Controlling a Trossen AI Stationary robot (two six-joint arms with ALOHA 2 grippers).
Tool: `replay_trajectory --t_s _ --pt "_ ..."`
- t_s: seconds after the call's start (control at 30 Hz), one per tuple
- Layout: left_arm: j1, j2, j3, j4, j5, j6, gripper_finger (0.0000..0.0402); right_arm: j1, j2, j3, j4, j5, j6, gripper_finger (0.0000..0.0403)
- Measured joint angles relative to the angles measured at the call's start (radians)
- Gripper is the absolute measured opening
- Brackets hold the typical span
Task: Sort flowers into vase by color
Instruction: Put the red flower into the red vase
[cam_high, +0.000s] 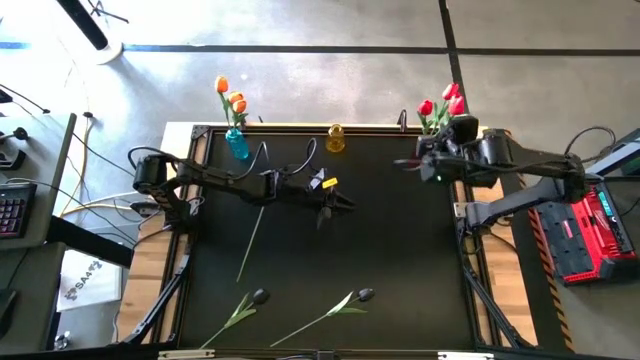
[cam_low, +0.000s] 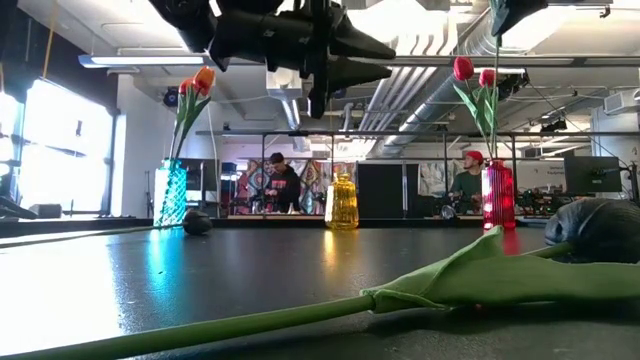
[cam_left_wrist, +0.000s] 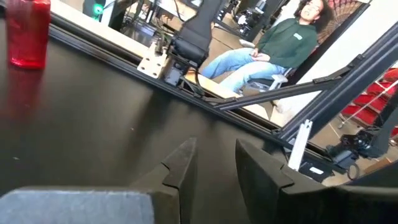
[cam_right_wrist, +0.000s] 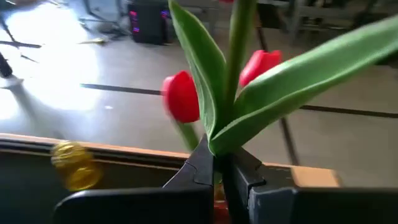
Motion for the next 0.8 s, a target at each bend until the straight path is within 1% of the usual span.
replay_trajectory --t_s 0.13,0.27,0.53,0.8 --pt "0.021 0.0 0.0 0.003 0.01 0.004 0.0096 -0.085 0.0 0.0 0.003 -0.013 -0.047 0.0" --pt "0.045 0.0 0.0 0.003 0.039 0.004 0.0096 -0.137 0.0 0.0 0.018 -0.014 -0.082 0.0" --pt "0.079 0.0 0.0 0.004 0.042 0.004 0.0096 -0.191 0.002 0.0 0.142 -0.013 -0.169 0.0" --pt "0.096 0.0 0.0 0.004 0.05 0.004 0.0096 -0.239 0.008 -0.03 0.155 -0.017 -0.173 0.0"
